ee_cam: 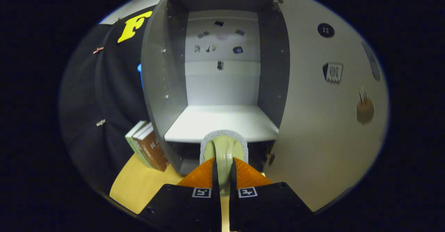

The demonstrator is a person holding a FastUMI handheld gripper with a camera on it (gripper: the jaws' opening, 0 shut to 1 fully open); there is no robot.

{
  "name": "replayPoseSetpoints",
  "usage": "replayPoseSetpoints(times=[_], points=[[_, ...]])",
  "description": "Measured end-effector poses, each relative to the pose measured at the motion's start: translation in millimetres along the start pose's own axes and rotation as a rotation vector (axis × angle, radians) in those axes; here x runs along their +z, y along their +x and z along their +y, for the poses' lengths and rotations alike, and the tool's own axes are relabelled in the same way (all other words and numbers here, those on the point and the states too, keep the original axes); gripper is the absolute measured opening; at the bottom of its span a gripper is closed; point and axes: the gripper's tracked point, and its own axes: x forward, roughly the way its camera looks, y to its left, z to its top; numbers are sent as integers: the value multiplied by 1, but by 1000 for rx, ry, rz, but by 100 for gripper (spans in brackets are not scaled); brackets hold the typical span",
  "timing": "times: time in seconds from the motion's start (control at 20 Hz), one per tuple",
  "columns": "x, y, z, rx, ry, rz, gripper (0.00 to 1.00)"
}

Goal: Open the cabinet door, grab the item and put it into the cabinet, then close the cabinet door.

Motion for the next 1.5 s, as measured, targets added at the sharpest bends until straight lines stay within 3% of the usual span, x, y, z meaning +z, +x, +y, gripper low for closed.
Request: replayPoseSetpoints(times=[0.15, 0.4, 0.9, 1.4, 1.5], points=[[50, 29, -9, -13, 21, -58, 13], [75, 92, -3, -25, 76, -73, 13], [44, 179, 10, 11, 28, 37, 15], [44, 210, 2, -2, 53, 14, 26], [52, 210, 8, 10, 60, -23, 35]])
